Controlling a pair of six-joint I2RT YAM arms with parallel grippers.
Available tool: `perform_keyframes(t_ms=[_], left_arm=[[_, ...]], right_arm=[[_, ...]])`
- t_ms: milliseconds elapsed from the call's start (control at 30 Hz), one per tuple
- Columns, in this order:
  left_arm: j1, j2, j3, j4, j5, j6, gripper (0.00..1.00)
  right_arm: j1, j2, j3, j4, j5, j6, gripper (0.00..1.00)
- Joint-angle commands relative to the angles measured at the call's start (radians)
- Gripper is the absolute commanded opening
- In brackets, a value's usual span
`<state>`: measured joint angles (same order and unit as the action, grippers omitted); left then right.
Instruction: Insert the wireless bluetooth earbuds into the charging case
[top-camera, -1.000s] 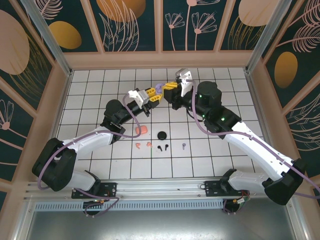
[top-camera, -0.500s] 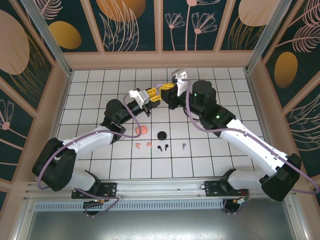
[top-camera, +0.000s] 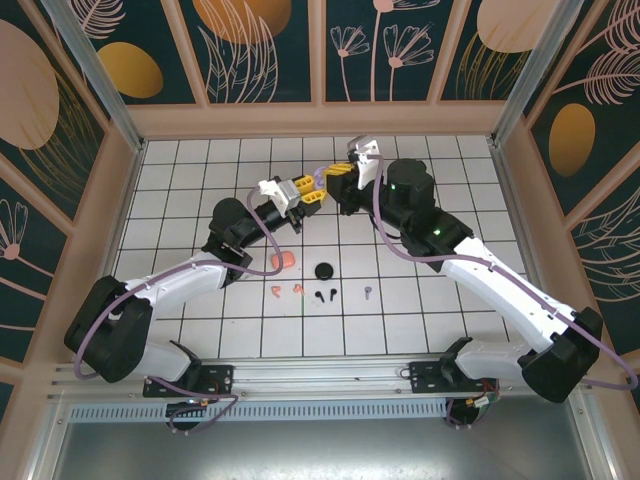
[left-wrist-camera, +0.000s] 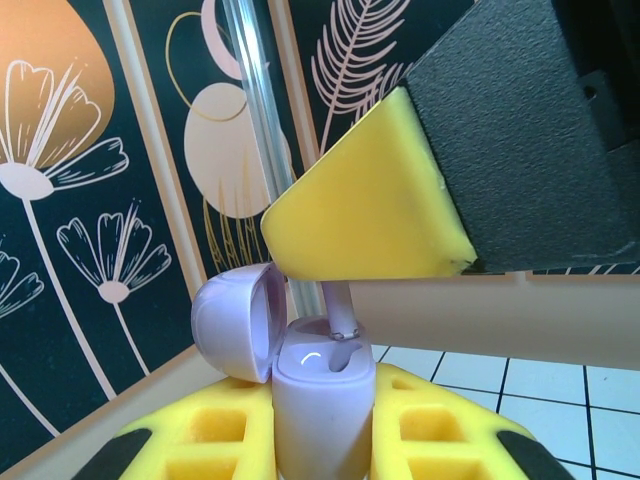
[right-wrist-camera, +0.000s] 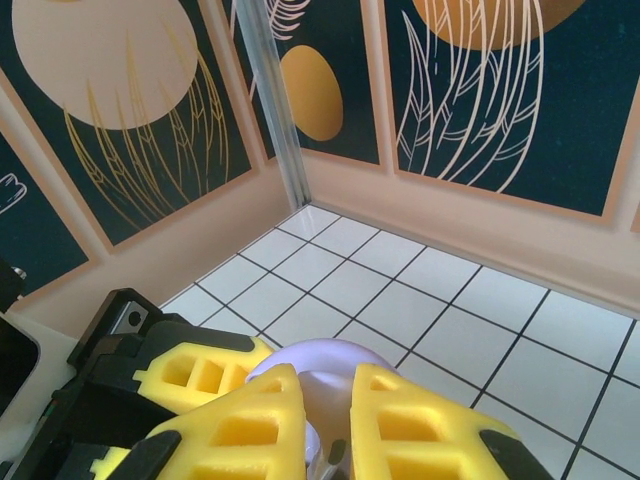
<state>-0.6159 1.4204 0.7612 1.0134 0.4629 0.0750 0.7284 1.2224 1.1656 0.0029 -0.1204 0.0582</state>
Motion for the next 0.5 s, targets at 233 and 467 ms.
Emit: perform_keyframes(t_ms=[233,467], left_arm=[[-0.011,-0.018,0.045,0.007,0.013,0.008,0.0],[-0.012,-0.017,0.052,0.002,0.011,0.008,0.0]], right_arm=[[-0.003,0.016,0.005,-0.02,-0.031,0.007,0.13],[0.006,0.025,0.011,-0.037,-0.032,0.003,0.12]])
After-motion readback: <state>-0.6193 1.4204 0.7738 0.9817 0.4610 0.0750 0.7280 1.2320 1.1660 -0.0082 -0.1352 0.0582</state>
